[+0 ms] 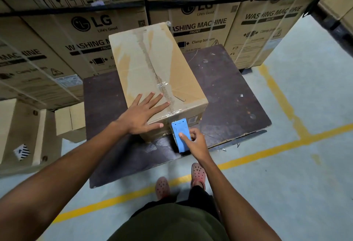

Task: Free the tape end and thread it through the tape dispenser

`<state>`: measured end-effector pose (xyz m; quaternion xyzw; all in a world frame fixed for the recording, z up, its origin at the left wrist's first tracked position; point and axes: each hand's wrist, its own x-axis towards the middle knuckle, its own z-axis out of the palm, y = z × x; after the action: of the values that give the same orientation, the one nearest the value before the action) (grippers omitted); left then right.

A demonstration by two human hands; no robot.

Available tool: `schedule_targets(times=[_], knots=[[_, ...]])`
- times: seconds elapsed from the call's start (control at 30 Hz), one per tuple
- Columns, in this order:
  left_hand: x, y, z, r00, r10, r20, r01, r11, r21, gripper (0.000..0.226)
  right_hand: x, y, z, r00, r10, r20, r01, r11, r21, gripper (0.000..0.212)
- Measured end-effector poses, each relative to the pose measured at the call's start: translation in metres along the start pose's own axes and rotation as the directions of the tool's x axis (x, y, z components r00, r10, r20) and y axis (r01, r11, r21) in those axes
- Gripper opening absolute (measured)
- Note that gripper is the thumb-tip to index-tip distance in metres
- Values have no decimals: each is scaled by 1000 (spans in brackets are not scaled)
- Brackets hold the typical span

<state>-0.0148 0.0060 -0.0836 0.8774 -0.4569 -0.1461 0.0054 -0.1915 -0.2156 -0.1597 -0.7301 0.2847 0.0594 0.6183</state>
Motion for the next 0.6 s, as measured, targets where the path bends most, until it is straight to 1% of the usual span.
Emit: schedule_targets(times=[0.1, 0.13, 0.2, 0.23, 0.3, 0.43, 0.53, 0.6], knots=[[1, -2, -1, 1000, 14, 5, -14, 1000, -3, 88, 1, 3, -1, 995, 30, 97, -36, 998, 57, 52], [1, -3, -2, 1000, 16, 3, -16, 1000, -4, 88, 1, 2, -2, 991, 35, 132, -46, 996, 75, 52], [2, -4, -2, 1000, 19, 0, -19, 1000, -6, 88, -1, -1, -6, 983, 38, 181, -54, 995, 84, 41], [2, -4, -2, 1000, 21, -2, -21, 1000, -6, 88, -2, -1, -8, 982, 38, 183, -54, 995, 83, 38], [3, -5, -3, 1000, 24, -7, -24, 1000, -5, 88, -8, -1, -13, 987, 27, 157, -38, 997, 70, 35], [7, -4, -5, 1000, 17, -13, -17, 1000, -12, 80, -20, -10, -18, 991, 68, 113, -73, 996, 41, 42], [7, -3, -4, 1000, 13, -16, -14, 1000, -17, 72, -23, -28, -17, 985, 166, 48, -166, 986, -9, 46], [7, -3, -3, 999, 14, -32, -14, 1000, -9, 69, -23, -39, -15, 971, 238, 21, -238, 971, -19, 44]])
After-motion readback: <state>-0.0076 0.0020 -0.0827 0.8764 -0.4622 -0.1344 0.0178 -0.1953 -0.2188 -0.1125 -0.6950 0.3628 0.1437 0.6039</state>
